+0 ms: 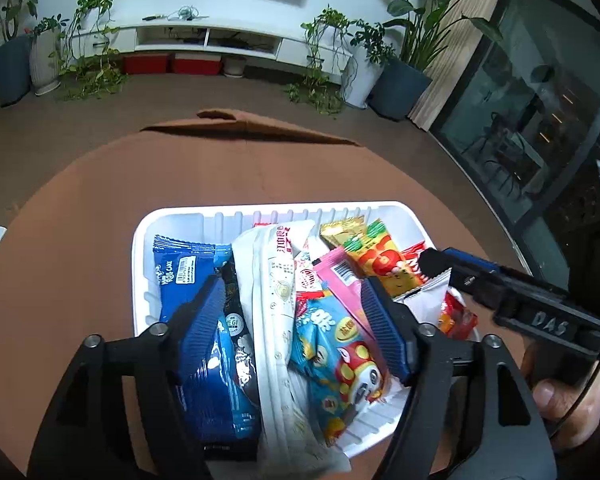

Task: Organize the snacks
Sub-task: 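Open both grippers to release the snacks and lift away from the tray, then grasp the green-edged clear nut bag with the left gripper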

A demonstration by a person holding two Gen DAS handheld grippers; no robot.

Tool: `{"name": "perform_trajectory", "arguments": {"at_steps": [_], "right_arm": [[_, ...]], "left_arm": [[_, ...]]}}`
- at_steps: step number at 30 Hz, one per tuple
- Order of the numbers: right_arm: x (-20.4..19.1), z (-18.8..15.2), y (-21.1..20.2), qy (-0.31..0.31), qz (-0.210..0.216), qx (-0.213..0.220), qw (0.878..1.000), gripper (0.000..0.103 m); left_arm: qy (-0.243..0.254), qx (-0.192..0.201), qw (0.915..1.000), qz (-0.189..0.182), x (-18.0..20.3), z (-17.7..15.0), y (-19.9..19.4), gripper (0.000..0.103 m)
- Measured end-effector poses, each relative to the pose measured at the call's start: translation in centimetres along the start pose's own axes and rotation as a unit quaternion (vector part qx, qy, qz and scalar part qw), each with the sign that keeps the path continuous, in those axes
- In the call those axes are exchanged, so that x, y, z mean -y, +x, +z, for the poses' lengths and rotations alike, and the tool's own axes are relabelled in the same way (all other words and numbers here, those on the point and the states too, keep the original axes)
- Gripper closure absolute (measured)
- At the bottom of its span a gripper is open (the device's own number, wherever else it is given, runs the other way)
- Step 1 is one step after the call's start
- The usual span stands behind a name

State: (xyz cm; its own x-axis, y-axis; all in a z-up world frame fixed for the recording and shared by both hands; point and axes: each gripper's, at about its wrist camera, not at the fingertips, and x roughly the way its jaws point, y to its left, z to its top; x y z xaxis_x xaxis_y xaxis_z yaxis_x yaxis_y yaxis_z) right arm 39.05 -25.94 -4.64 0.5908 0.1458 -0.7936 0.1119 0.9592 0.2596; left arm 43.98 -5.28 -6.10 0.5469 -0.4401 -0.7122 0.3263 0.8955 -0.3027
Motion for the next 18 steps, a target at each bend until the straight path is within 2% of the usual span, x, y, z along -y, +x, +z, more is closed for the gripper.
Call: {"name": "perform_trajectory", "arguments": {"at_steps": [1, 2, 4, 5, 7, 12, 18], "right_arm": [[-0.1, 0.1, -0.8, 0.002, 0.005, 0.009, 1.0, 0.04], [-0.1, 0.3, -1.6, 0.003, 0.011, 0.017, 1.0, 0.037], [-0.4, 0.4, -3.4, 0.005, 0.03, 0.033, 0.999, 0.019], [-0.5, 0.4, -4.3, 0.004, 0.04, 0.042, 0.998, 0.014], [-0.6, 0.1, -6.1, 0.0, 0.057, 0.056, 0.997, 0.002], [-0.7, -2.0, -9.7, 0.008, 0.1, 0.061, 0.993, 0.0], [0.4, -6.8, -12.8, 0.03, 0.127, 0.055, 0.99, 0.0]], "left_arm": [[0.0, 0.005, 1.0, 0.0, 0.0, -0.1, -0.7, 0.03], [0.001, 0.012, 0.9999, -0.001, 0.1, -0.2, -1.4, 0.024], [0.001, 0.023, 0.9997, -0.003, 0.2, -0.4, -2.8, 0.011], [0.001, 0.031, 0.9995, -0.004, 0.3, -0.6, -3.7, 0.004], [-0.001, 0.043, 0.9991, -0.001, 0.2, -1.3, -5.2, 0.0], [-0.005, 0.056, 0.9982, 0.02, 0.3, -3.9, -8.6, 0.0], [0.02, 0.07, 0.9964, 0.043, 1.3, -9.5, -12.5, 0.0]]}}
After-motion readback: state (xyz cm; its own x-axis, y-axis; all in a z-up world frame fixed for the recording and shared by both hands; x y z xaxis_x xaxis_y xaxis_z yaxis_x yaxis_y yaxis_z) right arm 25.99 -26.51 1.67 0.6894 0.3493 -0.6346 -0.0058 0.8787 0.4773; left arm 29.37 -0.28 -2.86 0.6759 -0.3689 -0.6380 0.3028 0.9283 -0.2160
